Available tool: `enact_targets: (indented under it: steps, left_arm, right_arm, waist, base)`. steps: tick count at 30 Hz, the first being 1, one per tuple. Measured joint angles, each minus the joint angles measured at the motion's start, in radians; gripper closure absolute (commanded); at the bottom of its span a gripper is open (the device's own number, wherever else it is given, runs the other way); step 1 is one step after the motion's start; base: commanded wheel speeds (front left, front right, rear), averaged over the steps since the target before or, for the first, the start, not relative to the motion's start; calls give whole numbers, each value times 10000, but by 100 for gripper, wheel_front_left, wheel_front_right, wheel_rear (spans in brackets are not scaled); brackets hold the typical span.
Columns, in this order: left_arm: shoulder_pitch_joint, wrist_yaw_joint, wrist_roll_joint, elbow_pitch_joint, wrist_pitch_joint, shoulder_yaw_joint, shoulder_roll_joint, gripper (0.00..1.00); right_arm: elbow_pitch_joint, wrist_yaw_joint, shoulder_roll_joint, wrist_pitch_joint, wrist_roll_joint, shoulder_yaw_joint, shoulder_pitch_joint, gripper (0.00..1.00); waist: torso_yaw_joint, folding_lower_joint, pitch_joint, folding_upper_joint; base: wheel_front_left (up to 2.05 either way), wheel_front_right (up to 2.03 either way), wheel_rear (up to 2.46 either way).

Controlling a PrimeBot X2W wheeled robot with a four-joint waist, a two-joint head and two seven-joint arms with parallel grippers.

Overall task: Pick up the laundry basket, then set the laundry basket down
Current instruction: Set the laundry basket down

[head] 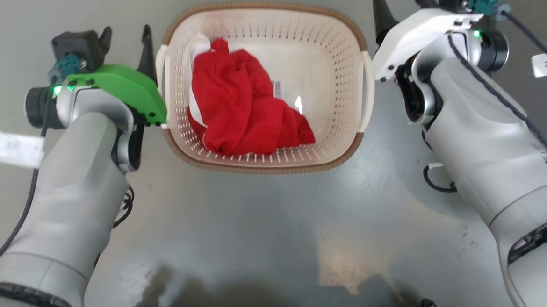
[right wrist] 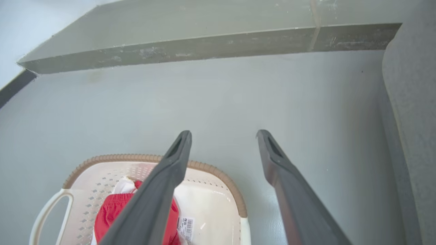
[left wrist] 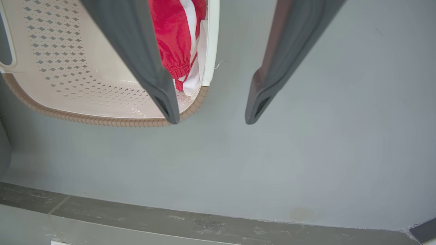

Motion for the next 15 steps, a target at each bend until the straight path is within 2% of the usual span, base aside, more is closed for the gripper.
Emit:
enact_targets:
  steps: [6,15]
  left_arm:
    - [737,25,568,-897,0,345,111,0]
    - [2042,38,1344,-2476,0,978,320,0]
  right_arm:
    - [-1022,-2,-215,-2,-579,-805,314,0]
    - [-2485,-13,-364,-2,-1507,-1896,1852,0]
  waist:
    - [-80,0,-763,0]
    - [-151,0,-2001,0]
  base:
    - [0,0,0]
    - [0,0,0]
